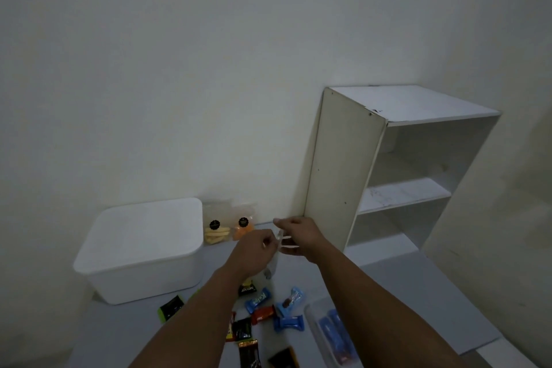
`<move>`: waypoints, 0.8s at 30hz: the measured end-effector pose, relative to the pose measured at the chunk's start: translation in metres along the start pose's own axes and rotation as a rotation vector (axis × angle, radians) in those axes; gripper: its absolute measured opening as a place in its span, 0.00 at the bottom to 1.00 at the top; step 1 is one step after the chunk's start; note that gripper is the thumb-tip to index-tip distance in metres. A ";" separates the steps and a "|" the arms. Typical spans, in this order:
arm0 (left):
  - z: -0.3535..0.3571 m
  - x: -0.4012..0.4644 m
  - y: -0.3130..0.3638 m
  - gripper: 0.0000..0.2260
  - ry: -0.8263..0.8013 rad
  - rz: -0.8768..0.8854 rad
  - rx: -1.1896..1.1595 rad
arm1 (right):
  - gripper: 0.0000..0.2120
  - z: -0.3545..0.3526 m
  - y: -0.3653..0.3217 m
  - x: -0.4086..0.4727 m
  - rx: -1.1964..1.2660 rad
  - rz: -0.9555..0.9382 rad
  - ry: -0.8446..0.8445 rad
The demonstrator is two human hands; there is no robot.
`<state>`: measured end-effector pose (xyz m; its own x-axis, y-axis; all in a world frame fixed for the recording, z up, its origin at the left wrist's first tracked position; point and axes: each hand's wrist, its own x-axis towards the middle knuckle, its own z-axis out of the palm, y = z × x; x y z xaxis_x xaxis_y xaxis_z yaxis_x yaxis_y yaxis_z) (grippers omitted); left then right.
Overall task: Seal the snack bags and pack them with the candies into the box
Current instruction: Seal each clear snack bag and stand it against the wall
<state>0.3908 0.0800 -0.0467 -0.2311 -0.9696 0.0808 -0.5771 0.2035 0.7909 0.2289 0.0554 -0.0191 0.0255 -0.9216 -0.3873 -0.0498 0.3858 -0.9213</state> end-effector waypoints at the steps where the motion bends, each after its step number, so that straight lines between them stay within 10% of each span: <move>1: -0.002 0.001 0.001 0.11 0.028 -0.009 -0.024 | 0.18 0.000 0.001 -0.001 0.011 -0.024 -0.005; 9: -0.012 -0.001 0.007 0.10 0.119 -0.142 -0.094 | 0.04 0.003 0.003 -0.010 -0.090 -0.101 -0.024; 17: -0.022 -0.010 0.015 0.12 0.267 -0.252 -0.005 | 0.10 0.002 0.013 -0.019 -0.552 -0.534 0.330; 24: -0.019 -0.005 0.016 0.13 0.199 -0.203 -0.024 | 0.10 0.008 0.012 -0.023 -0.966 -0.625 0.166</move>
<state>0.3976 0.0851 -0.0230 0.0469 -0.9983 0.0354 -0.5764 0.0019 0.8171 0.2357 0.0821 -0.0216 0.1869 -0.9617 0.2004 -0.8171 -0.2655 -0.5117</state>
